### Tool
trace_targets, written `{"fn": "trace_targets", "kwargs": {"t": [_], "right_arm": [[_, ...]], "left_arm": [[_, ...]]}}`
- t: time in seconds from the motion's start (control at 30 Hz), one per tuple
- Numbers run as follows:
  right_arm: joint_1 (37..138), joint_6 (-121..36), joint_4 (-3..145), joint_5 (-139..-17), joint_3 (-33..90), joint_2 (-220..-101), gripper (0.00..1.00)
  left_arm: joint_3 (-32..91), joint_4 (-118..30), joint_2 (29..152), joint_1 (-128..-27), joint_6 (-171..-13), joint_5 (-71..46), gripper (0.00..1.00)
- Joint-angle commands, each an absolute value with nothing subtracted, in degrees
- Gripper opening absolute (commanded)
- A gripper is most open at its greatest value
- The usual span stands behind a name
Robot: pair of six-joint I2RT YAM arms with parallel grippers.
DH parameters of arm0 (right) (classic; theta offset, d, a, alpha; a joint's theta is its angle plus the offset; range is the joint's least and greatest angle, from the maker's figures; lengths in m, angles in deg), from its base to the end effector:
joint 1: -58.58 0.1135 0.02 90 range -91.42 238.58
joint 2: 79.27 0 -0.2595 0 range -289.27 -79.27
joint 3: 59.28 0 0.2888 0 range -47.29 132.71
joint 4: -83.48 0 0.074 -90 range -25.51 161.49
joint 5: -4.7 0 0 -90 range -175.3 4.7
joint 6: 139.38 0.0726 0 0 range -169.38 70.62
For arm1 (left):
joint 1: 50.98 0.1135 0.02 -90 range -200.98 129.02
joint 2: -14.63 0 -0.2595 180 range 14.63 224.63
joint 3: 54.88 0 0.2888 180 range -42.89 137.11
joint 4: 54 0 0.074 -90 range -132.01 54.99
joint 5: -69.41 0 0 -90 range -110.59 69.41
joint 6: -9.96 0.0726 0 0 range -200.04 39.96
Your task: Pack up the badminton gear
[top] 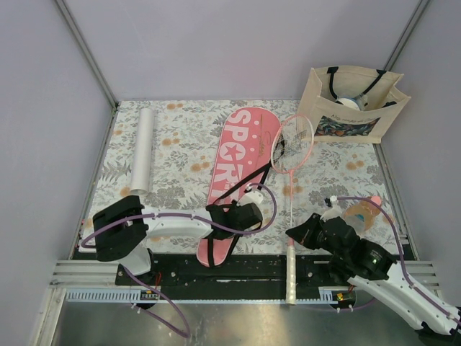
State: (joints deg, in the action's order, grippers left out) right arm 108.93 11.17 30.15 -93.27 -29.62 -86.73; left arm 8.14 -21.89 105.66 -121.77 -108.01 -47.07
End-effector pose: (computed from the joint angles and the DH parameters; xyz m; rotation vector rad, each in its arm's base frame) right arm 0.1066 0.1129 0.1809 0.2913 2.2578 0.9673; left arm 0.1454 -0.3188 0.1168 0.7537 2.3450 -0.1213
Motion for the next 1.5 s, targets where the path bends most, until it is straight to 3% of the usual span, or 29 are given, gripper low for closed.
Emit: {"fn": "trace_targets", "kwargs": {"t": [0.0,0.27,0.3,0.4,0.5,0.87,0.93,0.97,1.07,1.1,1.47], "right_arm": [[109.2,12.6,30.0,-96.9,-26.5,-85.5,0.00],[109.2,14.0,27.4,-97.4,-25.1,-83.2,0.00],[109.2,14.1,26.8,-97.5,-25.1,-83.0,0.00],[109.2,13.9,26.7,-97.8,-25.3,-82.6,0.00],[109.2,14.1,26.8,-97.7,-25.8,-82.3,0.00],[109.2,14.3,26.1,-97.9,-26.4,-80.8,0.00],[109.2,14.6,26.1,-97.9,-26.4,-80.6,0.00],[109.2,14.5,26.1,-97.8,-26.5,-80.7,0.00],[109.2,14.6,25.8,-97.7,-26.5,-80.5,0.00],[109.2,15.0,25.7,-97.8,-26.7,-80.5,0.00],[109.2,17.9,30.3,-95.0,-28.8,-85.9,0.00]], "left_arm": [[10.7,-21.4,104.2,-121.0,-108.5,-52.0,0.01],[9.2,-23.6,100.0,-115.8,-108.2,-44.4,0.00],[9.4,-23.5,99.6,-115.8,-107.7,-43.5,0.03],[9.7,-22.4,99.4,-117.3,-107.1,-42.1,0.32],[10.5,-19.9,100.1,-119.6,-107.5,-43.3,0.47],[10.3,-16.8,106.6,-123.1,-110.3,-48.7,0.56],[10.7,-16.3,108.2,-123.1,-109.7,-50.6,0.54],[11.2,-15.9,108.8,-123.2,-109.6,-51.4,0.47],[12.0,-14.9,109.0,-123.1,-110.3,-54.7,0.09],[12.0,-15.0,108.4,-123.1,-110.3,-55.4,0.01],[10.5,-20.8,99.4,-116.0,-112.4,-44.3,0.00]]}}
